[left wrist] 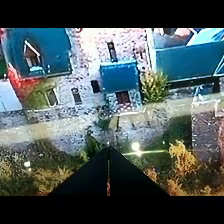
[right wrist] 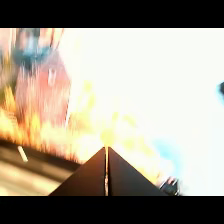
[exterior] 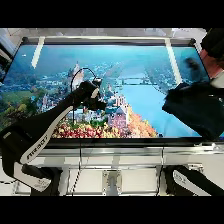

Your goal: Fold the clothes and pants, and hang the long-sleeved shirts on hangers.

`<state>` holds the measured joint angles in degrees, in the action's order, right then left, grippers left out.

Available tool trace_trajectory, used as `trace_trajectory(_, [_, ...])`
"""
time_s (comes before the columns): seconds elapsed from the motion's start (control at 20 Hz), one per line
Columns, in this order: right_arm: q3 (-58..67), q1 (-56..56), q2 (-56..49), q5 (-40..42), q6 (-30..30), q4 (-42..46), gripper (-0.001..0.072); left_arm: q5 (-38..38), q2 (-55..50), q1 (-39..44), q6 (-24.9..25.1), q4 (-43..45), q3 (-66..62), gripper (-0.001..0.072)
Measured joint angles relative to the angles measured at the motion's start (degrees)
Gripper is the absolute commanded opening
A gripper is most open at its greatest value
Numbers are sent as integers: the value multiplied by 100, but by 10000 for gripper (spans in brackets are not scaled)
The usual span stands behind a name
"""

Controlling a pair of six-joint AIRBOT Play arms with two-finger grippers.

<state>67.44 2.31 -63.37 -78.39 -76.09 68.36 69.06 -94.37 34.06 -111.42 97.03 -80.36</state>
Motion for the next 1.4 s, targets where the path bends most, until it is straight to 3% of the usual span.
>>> trace_trajectory(0.15, [-385, -1248, -376, 13, -448, 798, 3, 55, -2, 0, 0, 0, 0, 9])
trace_trajectory(0.4, [-693, -2031, -1163, -22, -933, 1405, 3, 76, -2, 0, 0, 0, 0, 9])
trace_trajectory(1.4, [-706, -2229, -1685, 492, -1191, 1853, 3, 87, -2, 0, -2, 4, 0, 9])
